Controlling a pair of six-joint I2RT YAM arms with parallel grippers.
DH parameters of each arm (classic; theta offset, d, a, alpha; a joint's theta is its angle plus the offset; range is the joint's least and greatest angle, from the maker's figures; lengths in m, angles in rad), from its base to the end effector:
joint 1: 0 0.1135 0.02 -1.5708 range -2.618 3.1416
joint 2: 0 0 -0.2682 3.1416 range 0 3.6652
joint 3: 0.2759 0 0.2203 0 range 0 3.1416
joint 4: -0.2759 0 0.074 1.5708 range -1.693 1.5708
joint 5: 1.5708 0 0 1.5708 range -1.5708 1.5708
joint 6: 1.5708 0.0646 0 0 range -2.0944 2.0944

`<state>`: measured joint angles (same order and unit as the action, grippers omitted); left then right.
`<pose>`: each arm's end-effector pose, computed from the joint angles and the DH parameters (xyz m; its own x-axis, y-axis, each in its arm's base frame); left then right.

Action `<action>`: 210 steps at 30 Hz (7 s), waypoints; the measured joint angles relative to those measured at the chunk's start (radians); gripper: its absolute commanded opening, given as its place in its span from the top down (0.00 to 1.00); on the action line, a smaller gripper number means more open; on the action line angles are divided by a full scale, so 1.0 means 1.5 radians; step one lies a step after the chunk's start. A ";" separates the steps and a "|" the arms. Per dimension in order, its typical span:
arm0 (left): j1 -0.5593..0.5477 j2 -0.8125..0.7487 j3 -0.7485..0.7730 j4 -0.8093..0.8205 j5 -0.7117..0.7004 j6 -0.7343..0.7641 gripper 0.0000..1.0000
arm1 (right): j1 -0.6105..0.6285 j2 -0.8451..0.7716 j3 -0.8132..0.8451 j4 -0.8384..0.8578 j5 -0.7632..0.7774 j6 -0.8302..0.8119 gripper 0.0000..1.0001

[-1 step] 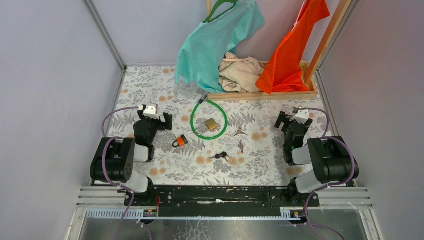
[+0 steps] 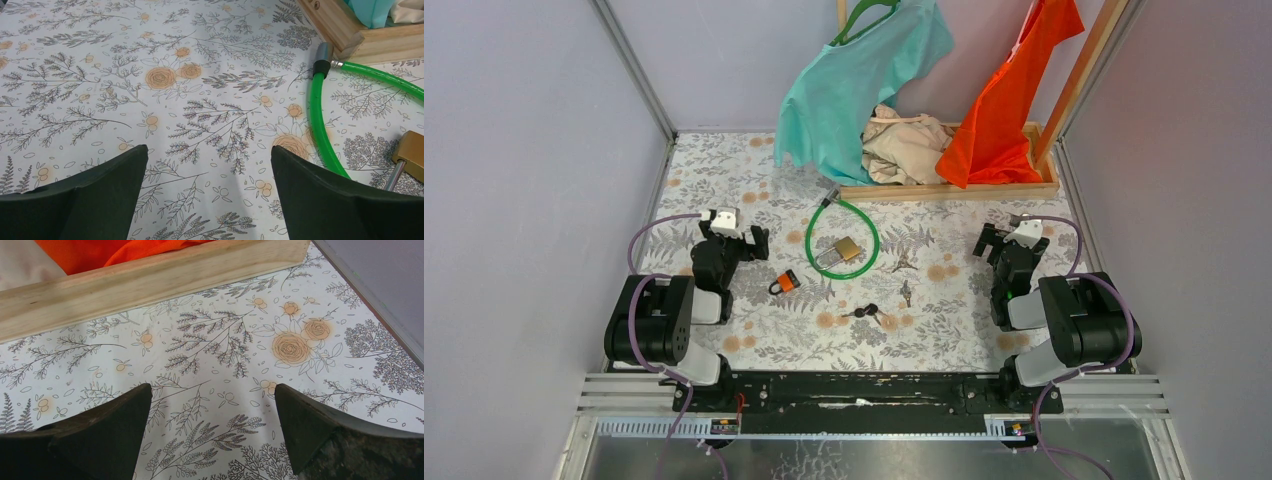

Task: Unlock with the key

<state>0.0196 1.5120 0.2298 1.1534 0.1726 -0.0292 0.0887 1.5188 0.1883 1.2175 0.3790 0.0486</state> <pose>0.2588 -0.0060 0.1774 -0.1328 -0.0314 -0.9907 0.1472 0.9878 -0.0510 0.2491 -0.0018 0.1746 -0.0984 0.0366 -0.9945 0.2890 0.9573 0.0066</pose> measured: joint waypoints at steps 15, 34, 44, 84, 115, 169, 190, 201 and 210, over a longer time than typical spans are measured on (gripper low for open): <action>0.000 0.000 0.000 0.000 0.000 0.000 0.00 | 0.000 0.000 0.000 0.000 0.000 0.000 0.01; 0.007 -0.076 0.334 -0.499 -0.044 0.008 0.00 | -0.045 -0.297 0.205 -0.478 -0.032 0.183 0.01; 0.014 0.001 0.513 -0.805 -0.025 0.019 0.00 | 0.167 -0.286 0.282 -0.725 -0.119 0.265 0.01; 0.149 -0.080 0.587 -1.048 0.201 0.092 0.00 | 0.424 0.212 0.608 -0.996 0.049 0.408 0.45; 0.062 -0.062 0.599 -1.184 0.369 0.214 0.00 | 0.411 0.171 0.539 -0.891 -0.049 0.344 1.00; -0.205 0.028 0.779 -1.715 0.711 0.674 0.35 | 0.419 -0.073 0.471 -0.405 -0.751 0.563 1.00; -0.207 0.007 0.811 -1.726 0.692 0.687 0.91 | 0.420 -0.073 0.471 -0.403 -0.808 0.566 1.00; -0.210 0.007 0.811 -1.745 0.675 0.685 1.00 | 0.418 -0.072 0.476 -0.427 -0.826 0.552 0.89; -0.210 0.007 0.811 -1.749 0.662 0.676 1.00 | 0.410 -0.004 0.540 -0.424 -0.941 0.550 0.37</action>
<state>-0.2958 1.5219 1.4467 -1.4704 1.1664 0.9852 0.7040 1.5131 0.9985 0.5812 -1.0325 0.8730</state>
